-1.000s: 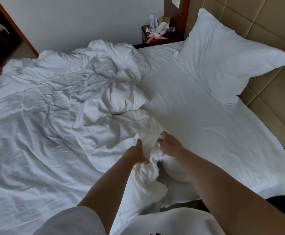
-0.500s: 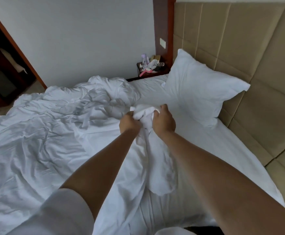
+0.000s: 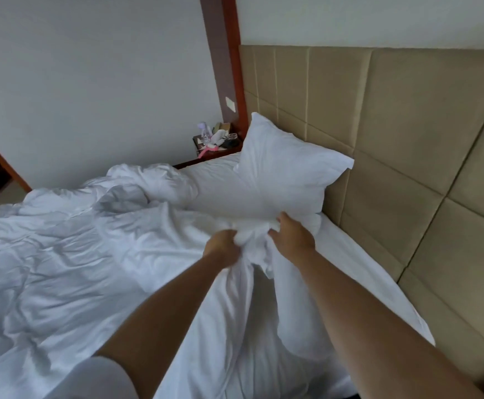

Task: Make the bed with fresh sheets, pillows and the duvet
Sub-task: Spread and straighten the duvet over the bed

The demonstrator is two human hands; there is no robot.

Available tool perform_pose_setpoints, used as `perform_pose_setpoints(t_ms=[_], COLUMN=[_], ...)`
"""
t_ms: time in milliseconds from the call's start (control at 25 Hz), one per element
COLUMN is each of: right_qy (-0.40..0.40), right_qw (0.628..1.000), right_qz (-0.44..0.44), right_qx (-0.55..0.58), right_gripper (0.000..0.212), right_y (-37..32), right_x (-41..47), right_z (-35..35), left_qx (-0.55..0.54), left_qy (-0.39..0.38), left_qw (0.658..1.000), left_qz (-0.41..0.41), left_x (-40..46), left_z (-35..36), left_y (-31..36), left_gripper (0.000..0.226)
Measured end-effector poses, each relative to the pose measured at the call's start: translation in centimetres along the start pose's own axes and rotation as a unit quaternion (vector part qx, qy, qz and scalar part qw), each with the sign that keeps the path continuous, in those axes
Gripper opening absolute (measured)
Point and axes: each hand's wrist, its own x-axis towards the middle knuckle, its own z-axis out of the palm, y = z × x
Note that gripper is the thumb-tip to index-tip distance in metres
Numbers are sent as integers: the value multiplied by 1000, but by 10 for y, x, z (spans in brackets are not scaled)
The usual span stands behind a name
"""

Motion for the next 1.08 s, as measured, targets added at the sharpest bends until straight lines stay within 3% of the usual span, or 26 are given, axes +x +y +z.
perform_pose_setpoints(t_ms=[200, 320, 400, 560, 720, 760, 840, 920, 1000, 1080], right_qy=[-195, -192, -122, 89, 356, 348, 238, 78, -123, -249], right_qw=[974, 961, 965, 964, 883, 894, 946, 966, 949, 923], right_qz=[3, 12, -4, -60, -59, -59, -55, -30, 11, 45], right_qx=[-115, -201, -231, -243, -299, -277, -214, -244, -290, -289], right_gripper=[53, 30, 25, 22, 31, 27, 28, 30, 31, 31], right_y=[32, 26, 14, -22, -64, -69, -67, -43, -14, 12], right_x=[-17, -16, -15, 1, 7, 10, 21, 20, 0, -23], right_z=[13, 17, 8, -48, -108, -117, -115, -96, -66, -35], left_qx=[95, 83, 61, -74, -134, -135, -111, 23, 141, 181], left_qy=[-82, -78, -50, 105, 203, 204, 139, 18, -116, -230], left_qw=[992, 993, 997, 991, 967, 964, 977, 994, 978, 951], left_qz=[-1, -17, -21, -24, 72, 99, 118, 109, 100, 98], left_x=[-7, -9, -8, 8, 8, 9, 14, 13, 0, -22], left_z=[40, 37, 25, -31, -84, -92, -95, -73, -27, 21], left_y=[-19, -18, -8, 34, 74, 76, 68, 52, 32, 16], left_gripper=[40, 41, 41, 32, 31, 29, 29, 35, 51, 57])
